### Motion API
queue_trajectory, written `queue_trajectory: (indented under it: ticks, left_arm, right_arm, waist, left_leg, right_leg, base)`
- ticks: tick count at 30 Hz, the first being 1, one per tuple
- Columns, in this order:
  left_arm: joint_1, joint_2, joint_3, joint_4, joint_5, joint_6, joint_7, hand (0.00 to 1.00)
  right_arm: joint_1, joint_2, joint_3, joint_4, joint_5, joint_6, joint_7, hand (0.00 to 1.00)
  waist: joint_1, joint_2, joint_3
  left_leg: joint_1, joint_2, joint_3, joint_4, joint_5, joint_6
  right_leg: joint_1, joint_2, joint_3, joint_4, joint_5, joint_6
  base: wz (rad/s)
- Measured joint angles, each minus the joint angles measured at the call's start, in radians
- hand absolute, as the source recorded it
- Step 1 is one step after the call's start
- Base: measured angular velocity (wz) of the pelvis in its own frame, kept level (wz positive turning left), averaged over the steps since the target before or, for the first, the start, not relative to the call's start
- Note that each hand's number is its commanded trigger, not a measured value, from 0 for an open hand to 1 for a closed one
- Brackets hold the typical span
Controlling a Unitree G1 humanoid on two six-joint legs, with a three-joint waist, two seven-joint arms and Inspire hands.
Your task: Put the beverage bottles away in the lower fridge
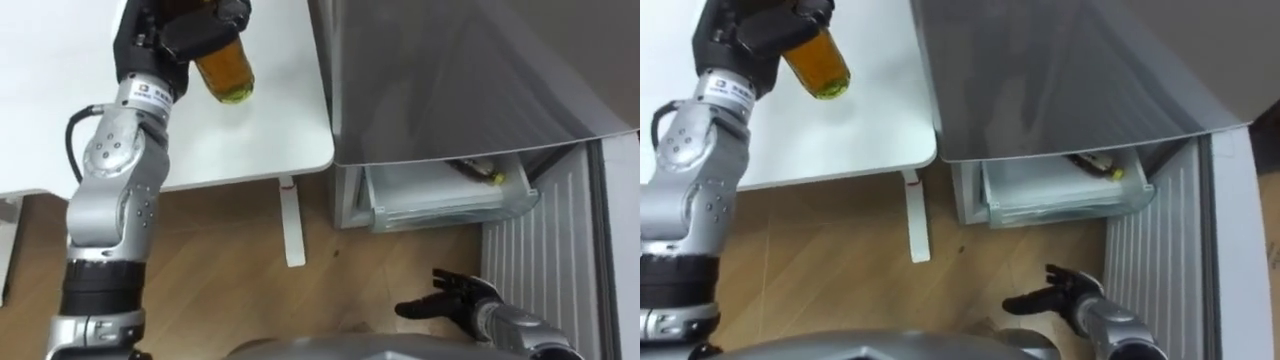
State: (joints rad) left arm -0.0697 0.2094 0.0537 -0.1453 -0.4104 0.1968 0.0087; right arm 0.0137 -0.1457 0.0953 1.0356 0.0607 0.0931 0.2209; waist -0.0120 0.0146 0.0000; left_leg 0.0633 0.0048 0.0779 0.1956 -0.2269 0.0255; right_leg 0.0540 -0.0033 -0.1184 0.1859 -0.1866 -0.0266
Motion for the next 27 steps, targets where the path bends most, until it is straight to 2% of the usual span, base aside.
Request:
queue_trajectory:
  ticks: [2, 5, 9, 13, 17, 20, 23, 27]
  left_arm:
    - [0.006, 0.000, -0.022, -0.001, 0.001, 0.000, -0.004, 1.00]
    - [0.026, -0.001, -0.064, -0.001, -0.003, 0.000, -0.034, 1.00]
    - [0.074, -0.008, -0.097, -0.001, -0.025, 0.000, -0.066, 1.00]
    - [0.121, -0.022, -0.102, -0.001, -0.029, 0.001, -0.087, 1.00]
    - [0.188, -0.025, -0.146, -0.001, -0.059, 0.001, -0.136, 1.00]
    - [0.230, -0.023, -0.186, 0.016, -0.059, 0.001, -0.162, 1.00]
    - [0.246, -0.017, -0.209, 0.039, -0.059, 0.001, -0.177, 1.00]
    - [0.252, -0.007, -0.219, 0.043, -0.059, 0.001, -0.198, 1.00]
  right_arm:
    - [0.001, -0.001, 0.021, -0.028, 0.000, 0.009, 0.000, 0.00]
    - [-0.003, 0.000, 0.040, -0.048, 0.008, 0.003, 0.006, 0.00]
    - [-0.015, 0.000, 0.041, -0.068, 0.005, 0.005, 0.013, 0.00]
    - [-0.015, 0.001, 0.041, -0.127, -0.018, 0.022, 0.018, 0.00]
    - [-0.012, 0.001, 0.080, -0.184, -0.047, 0.018, 0.030, 0.00]
    - [-0.013, 0.004, 0.092, -0.199, -0.053, 0.018, 0.057, 0.00]
    - [-0.015, 0.005, 0.110, -0.234, -0.054, 0.016, 0.081, 0.00]
    - [-0.015, 0.000, 0.137, -0.319, -0.066, 0.017, 0.131, 0.00]
  waist:
    - [0.017, 0.001, -0.0006]
    - [0.013, 0.001, -0.0046]
    - [0.017, -0.003, -0.0044]
    - [0.019, -0.018, -0.0010]
    - [0.019, -0.035, -0.0017]
    - [0.023, -0.048, 0.0011]
    - [0.023, -0.057, 0.0067]
    - [0.022, -0.057, 0.0073]
  left_leg:
    - [0.001, 0.000, -0.003, 0.003, 0.000, 0.000]
    - [0.002, -0.003, -0.036, 0.009, 0.000, 0.000]
    - [0.002, -0.004, -0.051, 0.012, 0.002, 0.000]
    - [-0.005, -0.004, -0.052, 0.019, 0.004, -0.001]
    - [-0.017, -0.011, -0.057, 0.033, 0.004, 0.000]
    - [-0.019, -0.012, -0.058, 0.037, 0.004, 0.001]
    - [-0.026, -0.013, -0.061, 0.040, 0.004, 0.001]
    - [-0.026, -0.016, -0.063, 0.040, 0.004, 0.000]
  right_leg:
    - [0.004, 0.000, -0.005, -0.001, 0.000, 0.000]
    - [0.022, -0.004, -0.043, -0.002, 0.000, 0.000]
    - [0.030, -0.008, -0.077, -0.003, 0.000, 0.000]
    - [0.029, -0.009, -0.078, -0.004, -0.001, 0.000]
    - [0.033, -0.013, -0.081, -0.014, -0.001, 0.000]
    - [0.033, -0.014, -0.079, -0.013, -0.002, 0.001]
    - [0.030, -0.013, -0.079, -0.013, -0.002, 0.002]
    - [0.032, -0.014, -0.080, -0.015, -0.003, 0.002]
  base:
    - [0.12]
    - [0.28]
    - [0.15]
    - [0.02]
    - [0.07]
    - [0.01]
    - [0.01]
    - [0.00]
